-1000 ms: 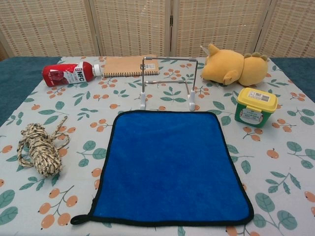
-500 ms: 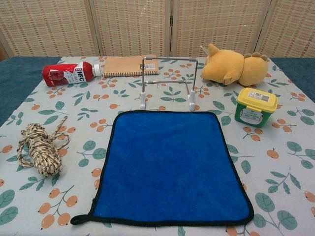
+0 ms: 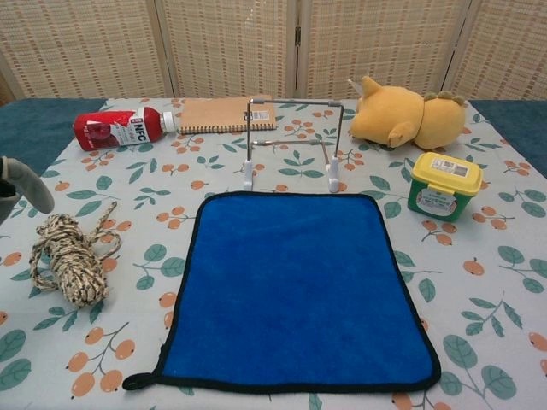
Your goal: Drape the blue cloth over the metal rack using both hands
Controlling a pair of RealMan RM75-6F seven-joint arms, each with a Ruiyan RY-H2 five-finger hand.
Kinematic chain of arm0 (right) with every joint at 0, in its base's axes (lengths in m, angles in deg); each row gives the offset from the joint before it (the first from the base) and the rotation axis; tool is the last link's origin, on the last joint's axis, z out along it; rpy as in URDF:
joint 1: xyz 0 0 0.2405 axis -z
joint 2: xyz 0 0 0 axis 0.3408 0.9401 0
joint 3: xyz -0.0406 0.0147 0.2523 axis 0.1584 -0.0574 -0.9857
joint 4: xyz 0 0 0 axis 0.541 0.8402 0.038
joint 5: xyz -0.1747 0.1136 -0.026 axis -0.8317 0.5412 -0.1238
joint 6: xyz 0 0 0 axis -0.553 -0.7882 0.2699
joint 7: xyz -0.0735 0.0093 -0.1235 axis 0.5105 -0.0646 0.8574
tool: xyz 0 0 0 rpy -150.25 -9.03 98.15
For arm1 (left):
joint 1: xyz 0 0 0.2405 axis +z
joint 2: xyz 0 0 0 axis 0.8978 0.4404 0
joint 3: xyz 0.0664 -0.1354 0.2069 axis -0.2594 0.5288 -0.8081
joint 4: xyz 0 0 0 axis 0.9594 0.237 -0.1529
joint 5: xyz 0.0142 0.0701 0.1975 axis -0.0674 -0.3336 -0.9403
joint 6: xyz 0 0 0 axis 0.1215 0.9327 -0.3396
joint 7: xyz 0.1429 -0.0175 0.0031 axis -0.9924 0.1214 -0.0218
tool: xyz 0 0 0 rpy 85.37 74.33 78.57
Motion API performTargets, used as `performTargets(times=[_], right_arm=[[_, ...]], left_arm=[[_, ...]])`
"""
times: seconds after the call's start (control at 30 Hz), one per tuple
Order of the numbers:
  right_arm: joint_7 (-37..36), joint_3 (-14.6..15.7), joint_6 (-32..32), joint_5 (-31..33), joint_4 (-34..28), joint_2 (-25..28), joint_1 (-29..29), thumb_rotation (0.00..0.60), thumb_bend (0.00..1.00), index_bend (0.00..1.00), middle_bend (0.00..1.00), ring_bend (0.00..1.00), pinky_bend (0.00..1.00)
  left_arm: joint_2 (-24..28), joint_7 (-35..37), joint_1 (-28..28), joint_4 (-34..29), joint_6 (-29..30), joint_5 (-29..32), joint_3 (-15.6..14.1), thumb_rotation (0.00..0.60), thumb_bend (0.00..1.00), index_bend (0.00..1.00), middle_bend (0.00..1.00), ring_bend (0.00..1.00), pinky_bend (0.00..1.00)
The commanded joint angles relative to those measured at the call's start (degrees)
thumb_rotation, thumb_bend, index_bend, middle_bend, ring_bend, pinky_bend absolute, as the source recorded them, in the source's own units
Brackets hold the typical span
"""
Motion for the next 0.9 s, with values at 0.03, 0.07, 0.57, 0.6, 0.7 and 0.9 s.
performTargets(times=[0.03,0.07,0.57,0.6,0.7,0.9], right_arm=[[1.2,1.1,3.3,-2.0,-1.0,-1.0,-2.3,0.600,0.19,0.26,0.68,0.60,0.72],[1.5,1.3,4.1,-2.4,-1.2,-1.2,-2.8,0.600,0.19,0.26,0.71,0.62,0.73],[7.0,3.0,13.6,-3.1,-1.7,-6.4,-8.4,0.600,0.19,0.28,0.91,0.81,0.89],[7.3,3.0,13.8,-3.0,-1.6,-6.7,-8.6,0.600,0.19,0.28,0.92,0.81,0.90],[8.0,3.0,14.3,-2.8,-1.1,-7.6,-9.1,0.600,0.19,0.29,0.92,0.83,0.91],[7.8,3.2,15.5,-1.8,0.3,-9.3,-10.1,0.600,0.19,0.29,0.92,0.83,0.92]], left_arm=[[-1.6,-0.3,-2.5,-0.6,-2.5,-2.3,-1.0,0.600,0.24,0.37,0.71,0.70,0.84],[-2.1,-0.3,-3.1,-0.7,-3.1,-2.7,-1.2,0.600,0.24,0.37,0.72,0.72,0.85],[-10.9,-1.5,-8.6,0.6,-10.4,-2.8,-3.0,0.600,0.24,0.41,0.86,0.88,1.00],[-11.3,-1.8,-8.9,0.6,-11.0,-2.6,-3.2,0.600,0.24,0.41,0.86,0.88,1.00],[-12.5,-2.5,-9.6,1.0,-12.8,-2.1,-3.9,0.600,0.24,0.41,0.86,0.88,1.00],[-14.2,-3.2,-10.8,1.5,-14.7,-1.4,-5.0,0.600,0.24,0.41,0.87,0.89,1.00]])
